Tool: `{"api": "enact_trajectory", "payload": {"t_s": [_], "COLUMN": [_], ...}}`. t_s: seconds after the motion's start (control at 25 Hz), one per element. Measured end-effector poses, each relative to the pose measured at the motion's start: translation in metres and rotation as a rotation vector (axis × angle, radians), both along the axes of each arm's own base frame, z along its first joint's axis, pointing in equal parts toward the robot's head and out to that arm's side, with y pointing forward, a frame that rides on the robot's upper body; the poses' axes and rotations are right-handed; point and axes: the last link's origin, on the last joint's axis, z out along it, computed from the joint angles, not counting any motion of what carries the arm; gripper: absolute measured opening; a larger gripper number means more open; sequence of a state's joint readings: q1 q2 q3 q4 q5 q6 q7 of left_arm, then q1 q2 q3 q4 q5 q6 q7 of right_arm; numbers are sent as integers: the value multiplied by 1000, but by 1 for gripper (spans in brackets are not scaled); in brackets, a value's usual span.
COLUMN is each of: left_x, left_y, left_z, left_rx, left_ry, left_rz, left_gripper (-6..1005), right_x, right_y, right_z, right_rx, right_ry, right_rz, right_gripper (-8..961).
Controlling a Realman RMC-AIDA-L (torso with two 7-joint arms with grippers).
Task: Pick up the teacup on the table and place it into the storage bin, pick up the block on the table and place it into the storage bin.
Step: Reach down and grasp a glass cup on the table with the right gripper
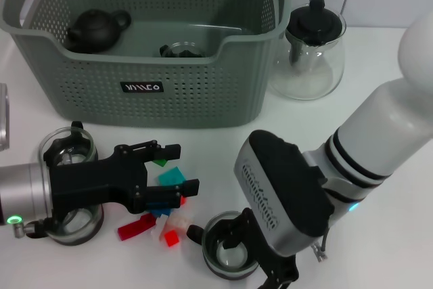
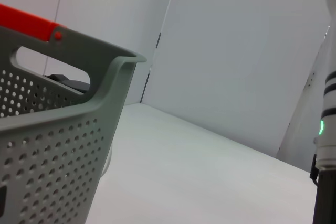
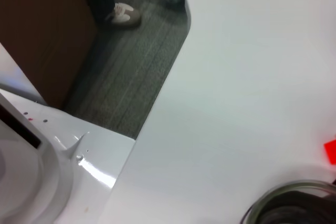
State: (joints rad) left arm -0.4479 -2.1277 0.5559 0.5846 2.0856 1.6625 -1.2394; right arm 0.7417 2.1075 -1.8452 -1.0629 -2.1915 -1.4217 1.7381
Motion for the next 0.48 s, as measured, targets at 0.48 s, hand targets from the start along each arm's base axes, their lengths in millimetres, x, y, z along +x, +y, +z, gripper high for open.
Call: {"api": "enact_trajectory", "payload": {"t_s": [0.48], "left_x": [-2], "left_y": [1], "left_z": [-1], "left_rx": [7], "left_ry": [5], "left_rz": [12], "left_gripper": [827], "right_x": [-6], "right_y": [3], "right_z": [-1], "right_rx": [35], "right_ry": [3], "right_rz": [35], "right_gripper": [639]}}
